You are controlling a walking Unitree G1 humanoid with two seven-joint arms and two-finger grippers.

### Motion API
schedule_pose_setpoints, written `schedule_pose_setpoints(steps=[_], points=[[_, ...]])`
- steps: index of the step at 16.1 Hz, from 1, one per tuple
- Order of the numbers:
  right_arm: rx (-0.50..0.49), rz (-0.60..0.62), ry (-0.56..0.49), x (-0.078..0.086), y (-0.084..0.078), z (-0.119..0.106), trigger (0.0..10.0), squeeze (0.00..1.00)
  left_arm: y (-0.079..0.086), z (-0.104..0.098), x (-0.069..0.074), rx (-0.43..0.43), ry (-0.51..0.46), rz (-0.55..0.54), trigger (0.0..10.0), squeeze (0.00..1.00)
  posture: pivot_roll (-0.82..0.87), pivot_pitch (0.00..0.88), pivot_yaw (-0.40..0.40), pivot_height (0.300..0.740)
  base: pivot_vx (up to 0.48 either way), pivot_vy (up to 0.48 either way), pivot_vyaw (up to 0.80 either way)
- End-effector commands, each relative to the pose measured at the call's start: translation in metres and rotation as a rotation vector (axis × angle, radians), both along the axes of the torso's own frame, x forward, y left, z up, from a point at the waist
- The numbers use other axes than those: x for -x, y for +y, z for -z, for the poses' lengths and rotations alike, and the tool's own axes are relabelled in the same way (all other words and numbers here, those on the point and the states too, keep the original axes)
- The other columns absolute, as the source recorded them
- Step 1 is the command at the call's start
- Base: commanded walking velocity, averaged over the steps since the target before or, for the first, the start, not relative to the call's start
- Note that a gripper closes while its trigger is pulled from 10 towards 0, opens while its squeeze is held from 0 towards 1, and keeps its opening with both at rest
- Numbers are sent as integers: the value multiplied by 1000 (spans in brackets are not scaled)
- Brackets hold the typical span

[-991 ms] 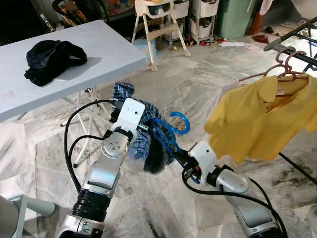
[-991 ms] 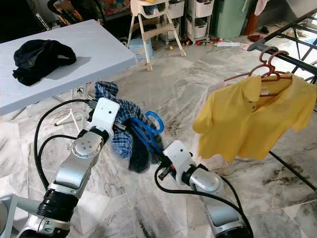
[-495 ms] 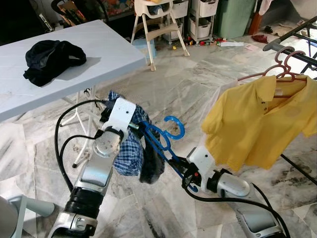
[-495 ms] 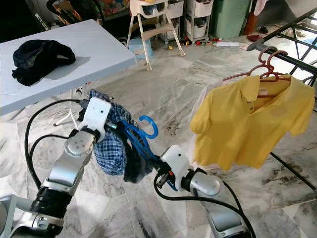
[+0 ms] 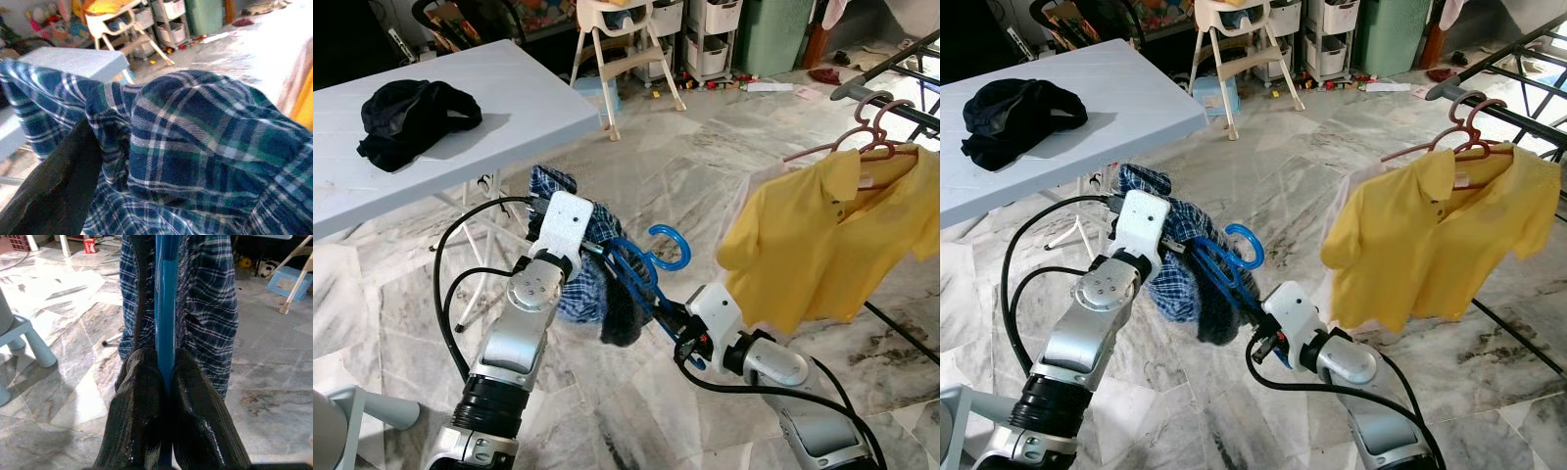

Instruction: Hang hanger

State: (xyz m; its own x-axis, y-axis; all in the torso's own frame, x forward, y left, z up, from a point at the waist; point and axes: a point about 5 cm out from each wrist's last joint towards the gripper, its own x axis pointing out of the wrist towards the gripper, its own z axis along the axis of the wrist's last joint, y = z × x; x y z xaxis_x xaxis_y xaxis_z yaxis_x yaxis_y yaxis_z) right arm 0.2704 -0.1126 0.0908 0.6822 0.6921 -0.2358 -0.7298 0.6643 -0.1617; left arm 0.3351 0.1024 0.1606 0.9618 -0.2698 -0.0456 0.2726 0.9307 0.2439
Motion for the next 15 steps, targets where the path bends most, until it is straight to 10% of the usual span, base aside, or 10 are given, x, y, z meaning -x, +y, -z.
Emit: schedule_pose_setpoints(steps=[1, 3, 4, 7, 8, 15], points=[[27, 10, 5, -2, 2, 3, 10000, 0, -6, -13, 3, 24, -37, 68, 10000, 651, -106, 79, 73, 740, 0, 0, 0], [30, 11, 4, -3, 2, 3, 10000, 0, -7, -14, 8, 4, -45, 147, 10000, 702, -106, 77, 72, 740, 0, 0, 0], [30, 10, 3, -3, 2, 3, 10000, 0, -6, -13, 9, 7, -47, 161, 10000, 1000, -105, 76, 71, 740, 0, 0, 0], [32, 5, 3, -3, 3, 4, 10000, 0, -3, -13, 11, -73, -53, 234, 10000, 1000, -103, 73, 71, 740, 0, 0, 0], [33, 4, 3, -3, 4, 4, 10000, 0, -7, -11, 16, -112, -27, 322, 10000, 63, -102, 73, 71, 740, 0, 0, 0], [29, 81, 4, -8, 1, 5, 10000, 0, 20, -11, 11, -206, -122, 96, 10000, 0, -101, 78, 73, 740, 0, 0, 0]])
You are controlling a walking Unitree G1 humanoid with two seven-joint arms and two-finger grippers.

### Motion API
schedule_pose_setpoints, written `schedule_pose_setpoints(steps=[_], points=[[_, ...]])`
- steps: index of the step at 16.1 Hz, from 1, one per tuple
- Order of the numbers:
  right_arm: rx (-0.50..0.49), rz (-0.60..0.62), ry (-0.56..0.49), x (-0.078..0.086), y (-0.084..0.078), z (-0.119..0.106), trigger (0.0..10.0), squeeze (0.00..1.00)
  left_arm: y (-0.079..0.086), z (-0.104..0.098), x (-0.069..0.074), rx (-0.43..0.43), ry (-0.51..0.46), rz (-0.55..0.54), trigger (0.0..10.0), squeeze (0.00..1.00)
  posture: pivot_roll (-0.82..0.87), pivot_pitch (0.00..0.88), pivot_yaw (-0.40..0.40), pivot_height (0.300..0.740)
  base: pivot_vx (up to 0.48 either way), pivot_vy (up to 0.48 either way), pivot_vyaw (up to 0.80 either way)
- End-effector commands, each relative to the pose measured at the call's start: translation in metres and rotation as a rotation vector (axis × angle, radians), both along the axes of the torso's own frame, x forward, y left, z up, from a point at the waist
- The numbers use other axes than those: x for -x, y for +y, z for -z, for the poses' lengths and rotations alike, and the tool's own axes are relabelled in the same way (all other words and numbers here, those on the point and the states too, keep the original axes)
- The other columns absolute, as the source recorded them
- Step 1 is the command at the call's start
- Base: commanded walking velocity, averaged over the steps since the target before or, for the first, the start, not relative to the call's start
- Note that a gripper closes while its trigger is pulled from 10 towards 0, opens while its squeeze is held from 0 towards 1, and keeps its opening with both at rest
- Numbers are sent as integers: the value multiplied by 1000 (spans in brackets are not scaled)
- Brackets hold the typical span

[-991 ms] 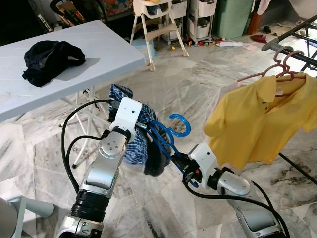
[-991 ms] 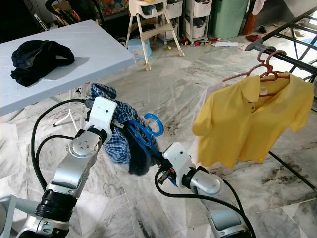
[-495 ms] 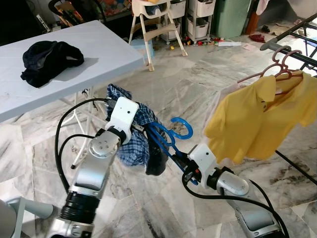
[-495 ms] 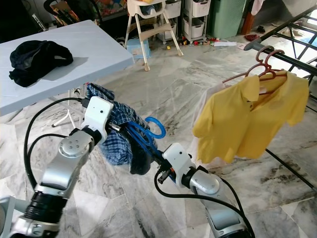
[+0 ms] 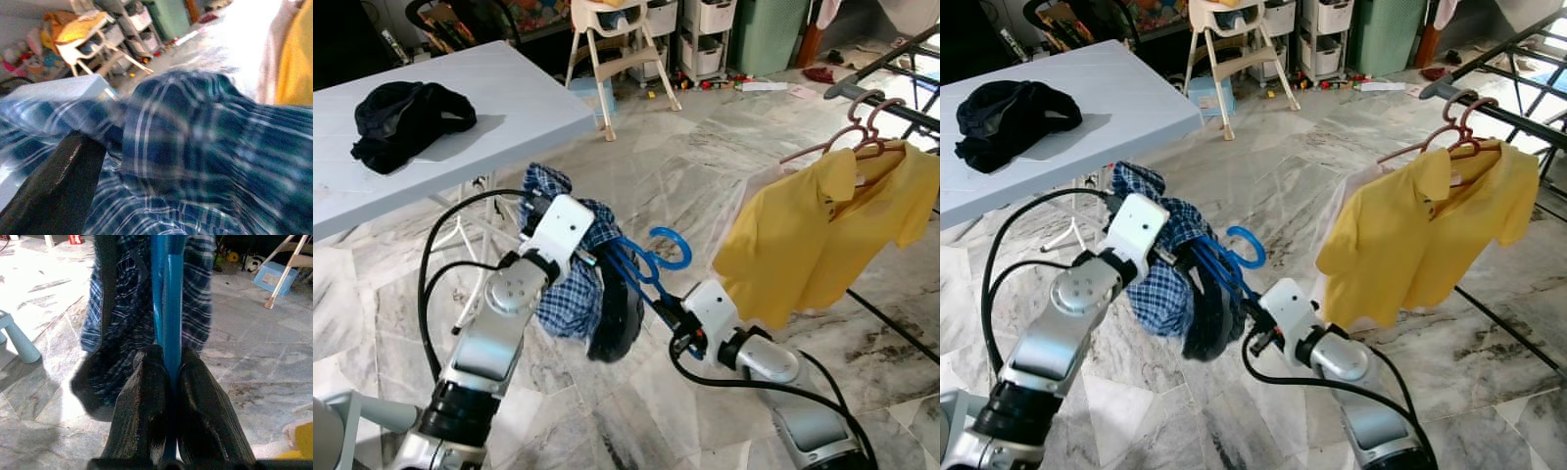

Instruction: Hang hanger

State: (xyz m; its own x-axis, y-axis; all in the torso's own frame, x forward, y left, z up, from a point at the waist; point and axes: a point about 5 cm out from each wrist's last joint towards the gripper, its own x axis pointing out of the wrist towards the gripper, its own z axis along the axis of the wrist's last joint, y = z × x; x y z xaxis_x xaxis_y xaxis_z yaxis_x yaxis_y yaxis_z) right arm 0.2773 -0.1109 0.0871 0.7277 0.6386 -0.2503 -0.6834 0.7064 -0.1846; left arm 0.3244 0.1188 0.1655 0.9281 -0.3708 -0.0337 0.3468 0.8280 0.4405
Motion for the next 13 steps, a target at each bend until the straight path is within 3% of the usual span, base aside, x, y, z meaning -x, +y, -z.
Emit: schedule_pose_setpoints(steps=[1, 3, 7, 9, 13], points=[[-21, -22, 19, 2, 3, -2, 10000, 0, 8, -2, 0, -18, -50, -51, 10000, 0, -103, 80, 71, 740, 0, 0, 0], [-25, -72, 28, 8, 3, -4, 10000, 0, 22, 0, -7, -17, -51, -149, 10000, 0, -103, 80, 67, 740, 0, 0, 0], [-2, -18, 19, 6, -8, -2, 10000, 0, 25, -3, -8, -3, -52, -153, 10000, 0, -109, 81, 67, 740, 0, 0, 0], [1, -4, 18, 3, -6, -3, 10000, 0, 18, -3, -3, 24, -41, -117, 10000, 0, -109, 81, 67, 740, 0, 0, 0], [3, 10, 7, -1, 1, -5, 10000, 0, -14, 6, 17, 98, 34, 68, 10000, 0, -106, 81, 61, 740, 0, 0, 0]])
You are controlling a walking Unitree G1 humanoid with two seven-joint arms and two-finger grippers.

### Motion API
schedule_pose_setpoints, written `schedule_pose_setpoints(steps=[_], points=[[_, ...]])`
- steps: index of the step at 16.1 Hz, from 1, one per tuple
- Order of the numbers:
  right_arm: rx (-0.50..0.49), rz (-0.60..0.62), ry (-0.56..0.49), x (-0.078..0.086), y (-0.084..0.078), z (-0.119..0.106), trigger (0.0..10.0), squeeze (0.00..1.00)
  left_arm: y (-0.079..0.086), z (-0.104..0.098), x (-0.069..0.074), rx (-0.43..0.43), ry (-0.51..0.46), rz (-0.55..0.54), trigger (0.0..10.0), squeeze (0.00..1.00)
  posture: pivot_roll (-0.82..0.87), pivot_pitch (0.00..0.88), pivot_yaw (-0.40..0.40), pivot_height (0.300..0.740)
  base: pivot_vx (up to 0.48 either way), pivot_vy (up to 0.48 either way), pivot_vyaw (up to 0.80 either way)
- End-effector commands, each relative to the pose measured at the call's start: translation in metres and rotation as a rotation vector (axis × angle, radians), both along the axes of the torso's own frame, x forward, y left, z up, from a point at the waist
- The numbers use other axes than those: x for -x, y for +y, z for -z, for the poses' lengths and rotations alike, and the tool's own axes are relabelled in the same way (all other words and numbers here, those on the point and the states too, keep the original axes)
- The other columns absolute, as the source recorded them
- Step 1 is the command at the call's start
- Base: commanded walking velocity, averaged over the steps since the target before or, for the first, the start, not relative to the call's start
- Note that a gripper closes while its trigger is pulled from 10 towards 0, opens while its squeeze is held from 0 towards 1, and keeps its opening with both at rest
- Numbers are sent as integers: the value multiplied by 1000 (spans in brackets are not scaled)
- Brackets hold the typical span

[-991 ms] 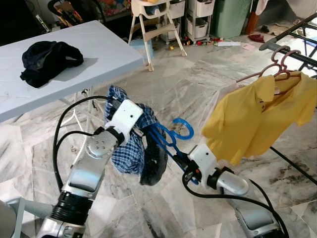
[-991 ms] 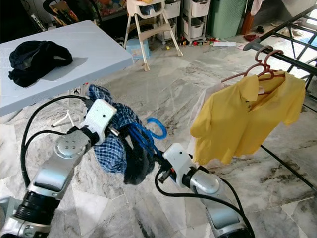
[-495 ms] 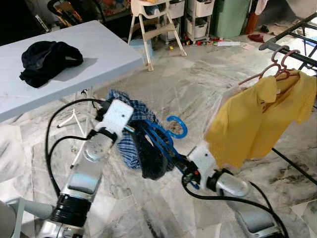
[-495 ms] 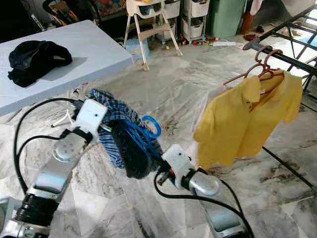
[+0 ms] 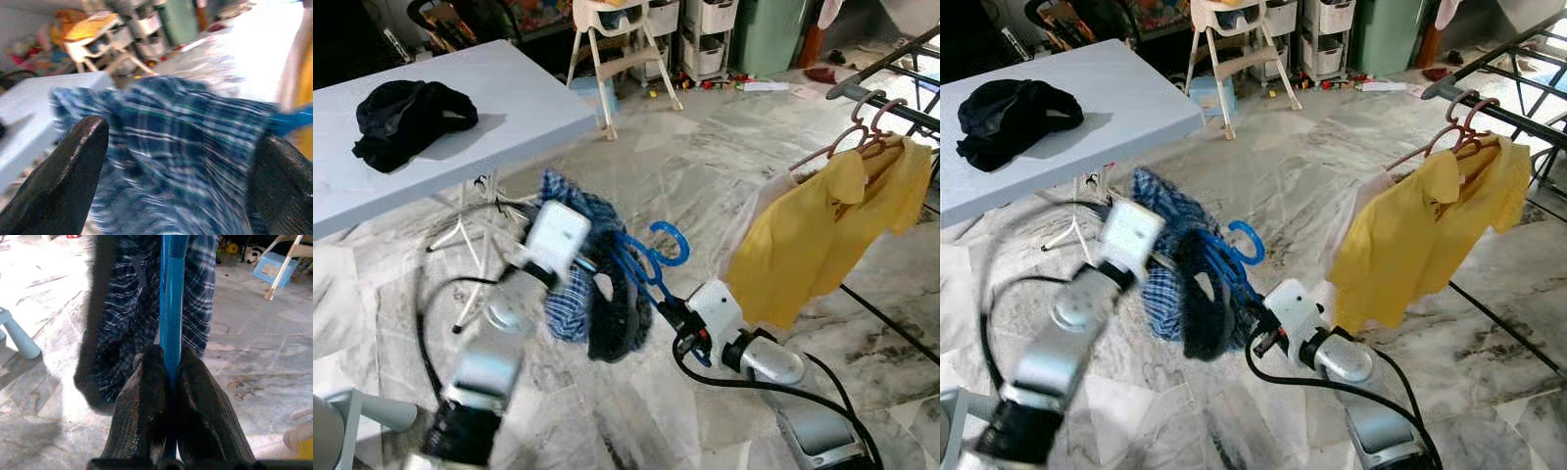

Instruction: Hang hanger

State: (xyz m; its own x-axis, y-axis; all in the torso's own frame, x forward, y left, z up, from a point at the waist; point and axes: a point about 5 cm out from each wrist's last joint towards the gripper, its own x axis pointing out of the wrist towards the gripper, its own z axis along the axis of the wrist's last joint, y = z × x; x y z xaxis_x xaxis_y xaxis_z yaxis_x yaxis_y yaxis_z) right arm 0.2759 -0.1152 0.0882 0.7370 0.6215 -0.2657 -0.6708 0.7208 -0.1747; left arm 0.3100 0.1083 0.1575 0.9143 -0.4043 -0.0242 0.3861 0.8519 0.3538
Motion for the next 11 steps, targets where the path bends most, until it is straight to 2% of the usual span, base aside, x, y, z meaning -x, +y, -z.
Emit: schedule_pose_setpoints(steps=[1, 3, 6, 10, 11], points=[[2, -4, -15, -4, 4, -4, 10000, 0, -11, 2, 8, 11, 22, 88, 10000, 0, -106, 81, 60, 740, 0, 0, 0], [11, 5, -20, -7, 1, -5, 10000, 0, -18, 5, 15, 1, 45, 167, 10000, 0, -104, 80, 60, 740, 0, 0, 0], [19, 14, -19, -8, -2, -4, 10000, 0, -16, 2, 17, -43, 40, 214, 10000, 0, -105, 79, 63, 740, 0, 0, 0], [16, 13, -15, -7, -1, -2, 10000, 0, -2, -11, 9, -20, -37, 125, 10000, 0, -104, 80, 65, 740, 0, 0, 0], [15, 11, -14, -6, -1, -2, 10000, 0, 3, -19, 6, 7, -93, 66, 10000, 0, -104, 80, 65, 740, 0, 0, 0]])
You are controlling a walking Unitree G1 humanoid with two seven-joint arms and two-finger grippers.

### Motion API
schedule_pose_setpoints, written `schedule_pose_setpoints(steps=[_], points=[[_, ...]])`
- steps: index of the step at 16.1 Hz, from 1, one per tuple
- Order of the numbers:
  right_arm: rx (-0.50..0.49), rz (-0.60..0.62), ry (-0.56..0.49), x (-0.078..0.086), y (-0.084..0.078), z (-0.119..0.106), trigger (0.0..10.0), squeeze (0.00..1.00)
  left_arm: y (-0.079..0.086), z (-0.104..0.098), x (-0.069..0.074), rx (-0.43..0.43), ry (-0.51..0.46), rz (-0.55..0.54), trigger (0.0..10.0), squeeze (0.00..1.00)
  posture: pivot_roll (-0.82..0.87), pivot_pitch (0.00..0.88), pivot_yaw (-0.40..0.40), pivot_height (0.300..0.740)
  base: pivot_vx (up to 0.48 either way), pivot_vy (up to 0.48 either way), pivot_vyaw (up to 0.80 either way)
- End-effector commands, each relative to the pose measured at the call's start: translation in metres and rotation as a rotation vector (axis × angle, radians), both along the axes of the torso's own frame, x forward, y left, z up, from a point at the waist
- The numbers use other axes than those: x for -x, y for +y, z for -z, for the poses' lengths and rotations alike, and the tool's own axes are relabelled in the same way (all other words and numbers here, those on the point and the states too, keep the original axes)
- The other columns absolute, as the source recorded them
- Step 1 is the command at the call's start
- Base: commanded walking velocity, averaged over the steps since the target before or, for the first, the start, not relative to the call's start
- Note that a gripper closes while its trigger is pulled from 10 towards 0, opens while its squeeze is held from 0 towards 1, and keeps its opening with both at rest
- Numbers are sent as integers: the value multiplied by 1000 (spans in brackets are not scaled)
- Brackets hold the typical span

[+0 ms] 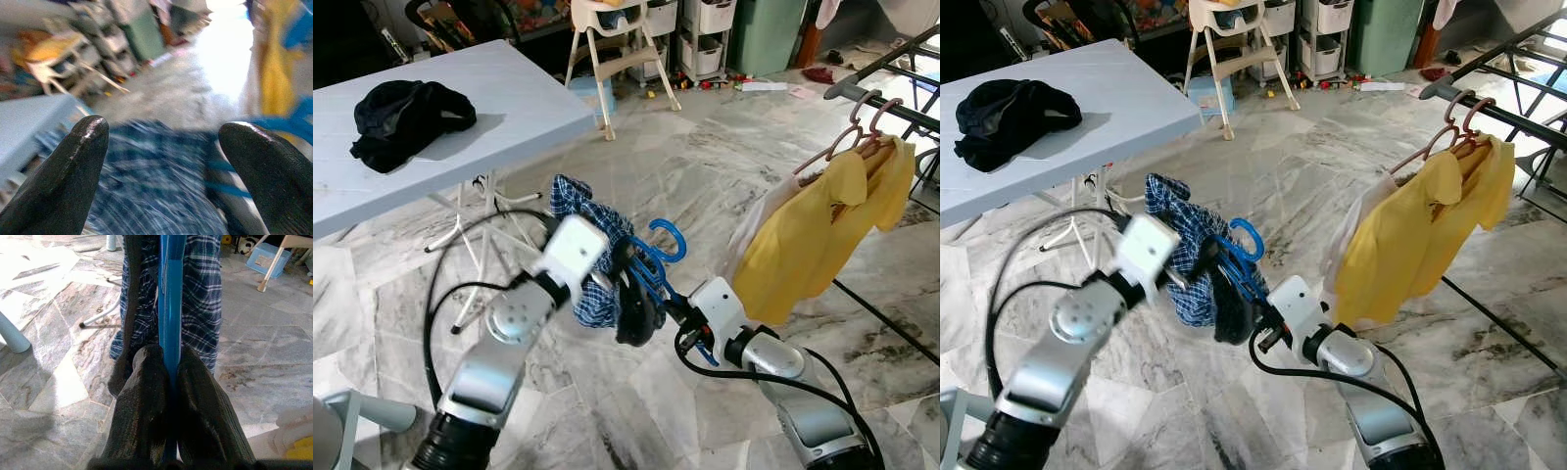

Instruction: Hang hanger

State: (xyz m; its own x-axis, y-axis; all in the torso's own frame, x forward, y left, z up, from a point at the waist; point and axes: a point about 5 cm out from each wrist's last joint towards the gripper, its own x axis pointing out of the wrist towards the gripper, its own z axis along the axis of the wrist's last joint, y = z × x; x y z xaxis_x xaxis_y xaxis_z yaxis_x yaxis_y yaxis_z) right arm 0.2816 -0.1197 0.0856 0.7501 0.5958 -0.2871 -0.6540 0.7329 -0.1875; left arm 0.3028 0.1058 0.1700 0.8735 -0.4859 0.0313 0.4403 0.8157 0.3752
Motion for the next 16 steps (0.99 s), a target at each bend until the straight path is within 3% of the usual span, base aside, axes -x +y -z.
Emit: schedule_pose_setpoints(steps=[1, 2, 4, 8, 10, 16], points=[[-10, -14, -22, -1, 4, -4, 10000, 0, 9, -11, -2, 18, -74, -59, 10000, 0, -103, 80, 64, 740, 0, 0, 0], [-10, -16, -22, -1, 3, -4, 10000, 0, 12, -14, -3, 0, -106, -78, 10000, 0, -103, 80, 64, 740, 0, 0, 0], [-2, -31, -18, 0, 0, -4, 10000, 0, 18, -13, -4, -32, -66, -8, 10000, 0, -102, 79, 60, 740, 0, 0, 0], [10, -54, -9, 2, -4, -1, 10000, 0, 49, -12, -13, -184, -28, 34, 10000, 0, -92, 77, 63, 740, 0, 0, 0], [-21, -123, 1, 7, -1, -3, 10000, 0, 62, -7, -17, -230, -11, 34, 10000, 0, -96, 76, 64, 740, 0, 0, 0], [-48, -285, 42, 22, -3, -9, 10000, 0, 71, 14, -16, -365, 107, 190, 10000, 0, -107, 68, 64, 740, 0, 0, 0]])
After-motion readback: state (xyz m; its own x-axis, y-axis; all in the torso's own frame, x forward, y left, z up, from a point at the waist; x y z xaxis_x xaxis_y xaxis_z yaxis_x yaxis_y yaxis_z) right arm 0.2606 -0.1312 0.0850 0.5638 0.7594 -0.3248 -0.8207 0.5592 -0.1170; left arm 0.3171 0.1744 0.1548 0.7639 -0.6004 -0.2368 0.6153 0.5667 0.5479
